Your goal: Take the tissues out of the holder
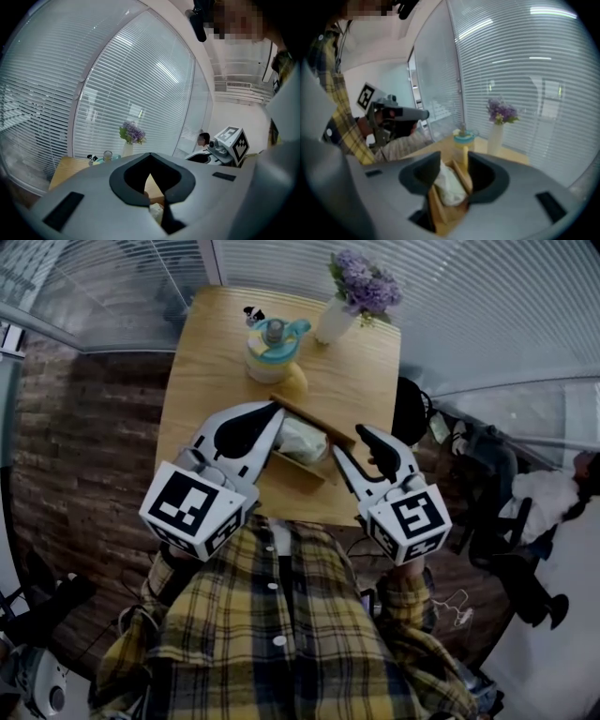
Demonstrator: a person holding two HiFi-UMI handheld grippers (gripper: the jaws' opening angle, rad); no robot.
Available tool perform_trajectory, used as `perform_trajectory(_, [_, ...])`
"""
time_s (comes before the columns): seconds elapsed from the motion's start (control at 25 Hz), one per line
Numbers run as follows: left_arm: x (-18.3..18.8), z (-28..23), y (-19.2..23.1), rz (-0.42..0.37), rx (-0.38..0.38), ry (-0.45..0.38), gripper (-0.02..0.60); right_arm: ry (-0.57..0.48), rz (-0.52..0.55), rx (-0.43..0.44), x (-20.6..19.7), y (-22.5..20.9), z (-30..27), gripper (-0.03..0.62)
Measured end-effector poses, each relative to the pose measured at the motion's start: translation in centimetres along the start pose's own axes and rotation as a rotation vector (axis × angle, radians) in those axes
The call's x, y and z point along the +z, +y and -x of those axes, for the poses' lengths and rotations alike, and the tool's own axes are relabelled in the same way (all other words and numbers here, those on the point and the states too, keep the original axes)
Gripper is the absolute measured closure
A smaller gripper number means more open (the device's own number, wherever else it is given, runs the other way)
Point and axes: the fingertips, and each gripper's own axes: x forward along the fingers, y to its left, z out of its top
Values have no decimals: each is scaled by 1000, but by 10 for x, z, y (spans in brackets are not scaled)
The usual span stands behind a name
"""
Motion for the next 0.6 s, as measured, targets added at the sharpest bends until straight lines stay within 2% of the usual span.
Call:
perform_trajectory(0.16, [-4, 1, 3, 11, 6, 3, 574, 86, 36, 60, -20, 6, -12, 430])
perform_trajectory(0.4, [-12, 3, 9, 34, 17, 10, 574, 196, 94, 104, -48, 9, -28, 430])
perform_trajectory(0.6, [-22, 7, 17, 58, 37, 27, 574, 265, 63, 149, -72, 12, -42, 430])
